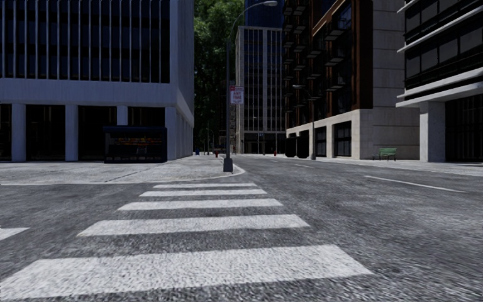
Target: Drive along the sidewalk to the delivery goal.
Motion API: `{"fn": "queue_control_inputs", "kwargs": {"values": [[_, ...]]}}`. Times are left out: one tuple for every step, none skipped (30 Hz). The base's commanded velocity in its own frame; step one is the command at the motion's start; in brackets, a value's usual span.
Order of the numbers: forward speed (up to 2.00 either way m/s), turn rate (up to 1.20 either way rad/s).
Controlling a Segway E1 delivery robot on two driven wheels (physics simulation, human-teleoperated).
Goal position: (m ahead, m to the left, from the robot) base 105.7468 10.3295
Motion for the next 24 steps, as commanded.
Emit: {"fn": "queue_control_inputs", "kwargs": {"values": [[2.00,0.00],[2.00,0.00],[2.00,0.00],[2.00,0.00],[2.00,0.00],[2.00,0.00],[2.00,0.03],[2.00,0.13],[2.00,0.13],[2.00,0.21],[2.00,0.25],[2.00,0.27],[2.00,0.27],[2.00,0.27],[2.00,0.27],[2.00,0.27],[2.00,0.27],[2.00,0.27],[2.00,0.27],[2.00,0.27],[2.00,0.27],[2.00,0.27],[2.00,0.27],[2.00,0.27]]}}
